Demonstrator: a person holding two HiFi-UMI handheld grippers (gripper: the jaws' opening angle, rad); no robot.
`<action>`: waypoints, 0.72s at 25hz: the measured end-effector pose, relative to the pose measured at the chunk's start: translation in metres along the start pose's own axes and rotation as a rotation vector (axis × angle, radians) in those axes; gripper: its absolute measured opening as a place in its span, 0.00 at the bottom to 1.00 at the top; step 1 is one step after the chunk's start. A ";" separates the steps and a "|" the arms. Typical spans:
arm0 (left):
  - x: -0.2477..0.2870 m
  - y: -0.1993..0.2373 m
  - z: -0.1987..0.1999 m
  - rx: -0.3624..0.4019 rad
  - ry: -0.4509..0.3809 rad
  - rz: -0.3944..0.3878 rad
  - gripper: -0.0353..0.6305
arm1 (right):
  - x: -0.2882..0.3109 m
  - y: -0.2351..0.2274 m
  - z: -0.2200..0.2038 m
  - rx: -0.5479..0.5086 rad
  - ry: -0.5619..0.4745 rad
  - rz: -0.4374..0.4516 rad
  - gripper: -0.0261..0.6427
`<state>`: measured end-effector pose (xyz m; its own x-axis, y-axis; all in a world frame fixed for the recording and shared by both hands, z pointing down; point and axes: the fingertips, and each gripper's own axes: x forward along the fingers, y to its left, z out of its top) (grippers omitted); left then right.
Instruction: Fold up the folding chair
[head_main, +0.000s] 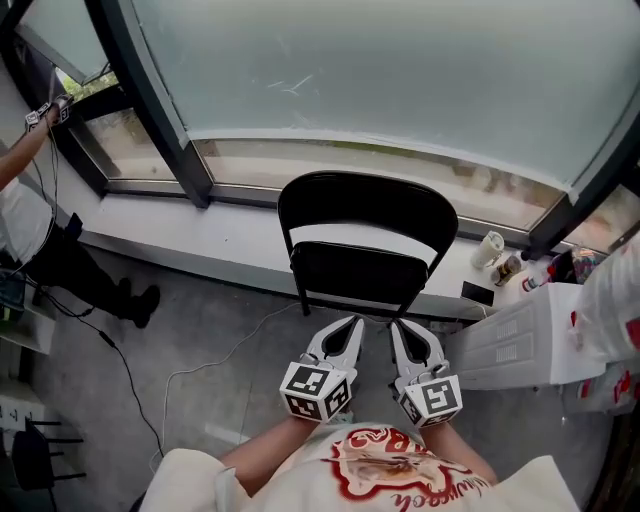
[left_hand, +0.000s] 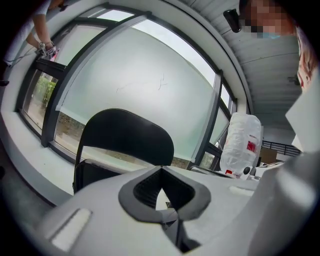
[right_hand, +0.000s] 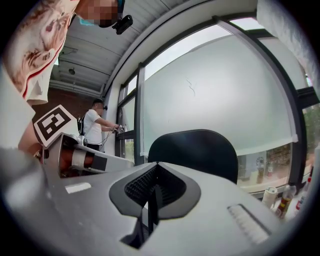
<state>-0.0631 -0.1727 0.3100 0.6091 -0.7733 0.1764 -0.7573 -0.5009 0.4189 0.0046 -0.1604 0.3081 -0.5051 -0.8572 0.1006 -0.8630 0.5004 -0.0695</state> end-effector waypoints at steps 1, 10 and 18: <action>-0.006 -0.007 -0.001 0.000 -0.006 -0.001 0.06 | -0.009 0.004 0.005 -0.008 -0.012 0.001 0.07; -0.071 -0.125 -0.073 -0.010 -0.013 -0.017 0.06 | -0.158 0.024 -0.007 -0.044 -0.039 0.012 0.07; -0.150 -0.229 -0.134 0.010 -0.036 -0.001 0.06 | -0.289 0.054 -0.025 -0.011 -0.058 0.055 0.07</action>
<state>0.0505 0.1107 0.3072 0.6008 -0.7863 0.1440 -0.7593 -0.5050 0.4104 0.1043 0.1174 0.2997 -0.5508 -0.8337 0.0392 -0.8341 0.5481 -0.0628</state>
